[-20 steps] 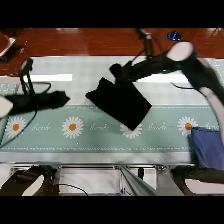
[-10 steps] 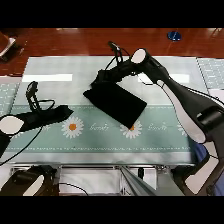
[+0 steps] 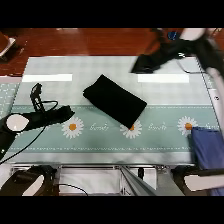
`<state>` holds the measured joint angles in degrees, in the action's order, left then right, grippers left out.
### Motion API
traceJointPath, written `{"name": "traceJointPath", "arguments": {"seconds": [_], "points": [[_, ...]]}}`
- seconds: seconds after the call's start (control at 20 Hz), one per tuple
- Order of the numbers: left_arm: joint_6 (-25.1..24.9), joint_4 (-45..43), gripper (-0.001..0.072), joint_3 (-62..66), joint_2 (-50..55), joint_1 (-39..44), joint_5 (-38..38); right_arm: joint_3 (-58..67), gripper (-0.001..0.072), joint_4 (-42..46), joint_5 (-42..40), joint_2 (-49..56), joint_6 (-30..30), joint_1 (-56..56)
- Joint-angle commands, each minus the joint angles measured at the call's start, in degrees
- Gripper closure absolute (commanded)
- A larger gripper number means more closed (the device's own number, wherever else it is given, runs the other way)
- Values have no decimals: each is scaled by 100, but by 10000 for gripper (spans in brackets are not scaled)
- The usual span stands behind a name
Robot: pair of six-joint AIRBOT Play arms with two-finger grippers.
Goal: Fold the shirts.
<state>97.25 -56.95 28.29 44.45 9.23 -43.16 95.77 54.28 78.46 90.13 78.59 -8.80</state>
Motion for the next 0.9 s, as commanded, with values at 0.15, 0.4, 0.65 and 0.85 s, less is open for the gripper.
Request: {"name": "traceJointPath", "arguments": {"seconds": [0.15,0.4,0.65,0.85], "points": [[-2,0,688,-4,26,409,105,-5335,315,2129,-3154,-4240,2063,625],[256,2,688,-4,26,839,699,-7569,315,245,-3919,-4776,2131,608],[254,2,688,-4,26,984,763,-7517,315,-1528,-3995,-3464,623,608],[313,96,687,-2,26,984,824,-6719,315,-2629,-3600,-1958,-632,608]]}}
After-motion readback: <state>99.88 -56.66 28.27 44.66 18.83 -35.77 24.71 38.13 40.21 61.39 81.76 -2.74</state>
